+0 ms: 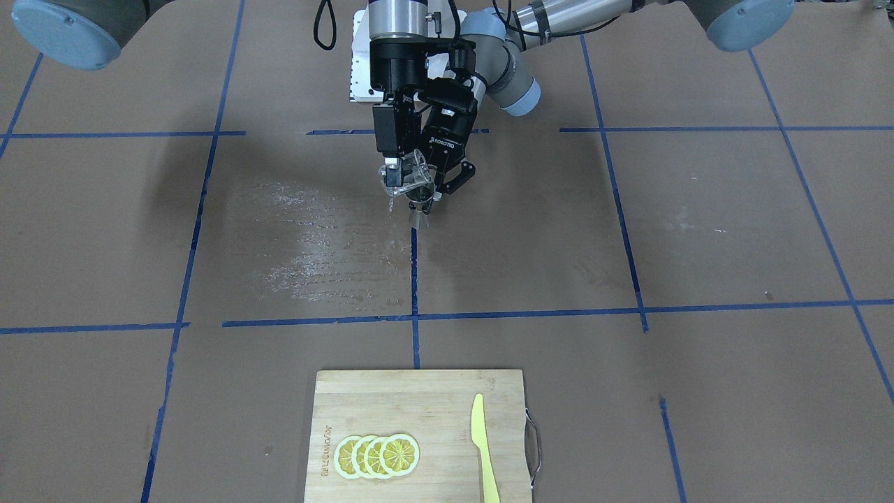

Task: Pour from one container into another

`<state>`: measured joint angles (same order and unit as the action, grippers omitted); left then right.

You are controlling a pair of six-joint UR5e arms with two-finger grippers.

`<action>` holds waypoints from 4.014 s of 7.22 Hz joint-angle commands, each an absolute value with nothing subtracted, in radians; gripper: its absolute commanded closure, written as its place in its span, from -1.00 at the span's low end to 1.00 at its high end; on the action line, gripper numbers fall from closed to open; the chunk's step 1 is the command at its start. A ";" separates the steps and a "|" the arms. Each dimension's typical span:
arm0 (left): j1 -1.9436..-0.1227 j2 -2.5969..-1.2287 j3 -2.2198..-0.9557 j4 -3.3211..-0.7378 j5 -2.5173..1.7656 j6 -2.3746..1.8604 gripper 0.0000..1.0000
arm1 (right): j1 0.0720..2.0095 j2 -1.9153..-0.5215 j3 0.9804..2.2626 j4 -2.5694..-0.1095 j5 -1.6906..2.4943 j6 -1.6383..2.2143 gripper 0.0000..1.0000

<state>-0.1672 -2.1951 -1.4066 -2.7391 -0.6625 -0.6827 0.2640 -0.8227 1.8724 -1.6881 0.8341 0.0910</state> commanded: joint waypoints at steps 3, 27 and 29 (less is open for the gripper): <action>-0.169 -2.195 -1.417 -2.741 -0.663 -0.683 1.00 | 0.278 -0.936 1.980 -1.509 0.912 0.474 0.95; -0.196 -1.379 -1.394 -3.381 -0.502 -0.830 1.00 | 0.345 -1.669 1.973 -0.868 0.946 1.058 1.00; -0.192 -1.381 -1.376 -3.375 -0.518 -0.831 1.00 | 0.344 -1.669 1.974 -0.868 0.946 1.058 1.00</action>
